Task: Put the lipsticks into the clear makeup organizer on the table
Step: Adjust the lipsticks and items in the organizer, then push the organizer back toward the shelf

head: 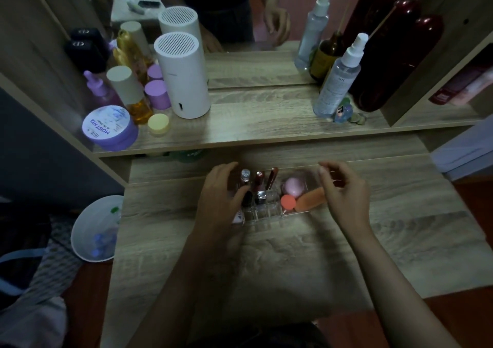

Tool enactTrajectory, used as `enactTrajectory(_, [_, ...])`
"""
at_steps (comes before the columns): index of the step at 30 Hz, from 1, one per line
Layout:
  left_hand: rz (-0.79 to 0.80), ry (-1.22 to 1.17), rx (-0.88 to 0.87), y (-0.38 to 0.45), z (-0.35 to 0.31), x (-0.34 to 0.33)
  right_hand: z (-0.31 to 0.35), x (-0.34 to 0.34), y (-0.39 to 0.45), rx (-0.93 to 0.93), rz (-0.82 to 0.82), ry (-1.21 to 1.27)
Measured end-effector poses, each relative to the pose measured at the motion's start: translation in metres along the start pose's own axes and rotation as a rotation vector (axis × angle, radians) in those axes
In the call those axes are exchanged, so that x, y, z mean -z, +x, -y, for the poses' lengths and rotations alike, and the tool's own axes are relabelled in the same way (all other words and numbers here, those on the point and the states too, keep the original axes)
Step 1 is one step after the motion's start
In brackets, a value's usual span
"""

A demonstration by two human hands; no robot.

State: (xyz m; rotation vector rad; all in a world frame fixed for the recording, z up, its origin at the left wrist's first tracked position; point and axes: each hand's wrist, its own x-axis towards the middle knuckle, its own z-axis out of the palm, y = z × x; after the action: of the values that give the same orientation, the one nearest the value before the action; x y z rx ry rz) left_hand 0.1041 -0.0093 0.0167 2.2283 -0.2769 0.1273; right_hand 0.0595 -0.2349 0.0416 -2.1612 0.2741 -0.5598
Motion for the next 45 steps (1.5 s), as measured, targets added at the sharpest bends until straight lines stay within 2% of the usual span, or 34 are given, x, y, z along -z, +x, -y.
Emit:
enactTrajectory(3, [-0.086, -0.054, 0.115, -0.013, 0.010, 0.013, -0.018, 0.008, 0.002, -0.123, -0.090, 0.084])
enactTrajectory(6, [-0.174, -0.235, 0.393, -0.034, 0.024, 0.029, -0.037, 0.009, 0.001, -0.418, -0.131, 0.259])
enactTrajectory(9, [-0.070, -0.354, 0.583, -0.055, 0.039, 0.036, -0.051, 0.007, -0.007, -0.735, -0.026, 0.604])
enactTrajectory(12, [0.019, -0.518, 0.647, -0.076, 0.046, 0.031, -0.060, -0.002, -0.023, -0.853, 0.127, 0.775])
enactTrajectory(15, [0.037, -0.845, 0.773, -0.087, 0.037, 0.021, -0.061, -0.010, -0.034, -0.893, 0.178, 0.839])
enactTrajectory(18, [0.120, -1.021, 0.843, -0.091, 0.033, 0.011, -0.056, -0.014, -0.035, -0.906, 0.189, 0.855])
enactTrajectory(24, [0.138, -1.099, 0.817, -0.091, 0.037, 0.004, -0.053, -0.016, -0.039, -0.889, 0.198, 0.861])
enactTrajectory(28, [0.153, -1.050, 0.810, -0.088, 0.041, 0.005, -0.054, -0.018, -0.044, -0.866, 0.205, 0.857])
enactTrajectory(41, [0.100, -1.059, 0.801, -0.088, 0.044, 0.004, -0.057, -0.020, -0.045, -0.862, 0.202, 0.852])
enactTrajectory(45, [0.026, -1.049, 0.810, -0.083, 0.045, 0.002, -0.057, -0.017, -0.043, -0.869, 0.219, 0.840])
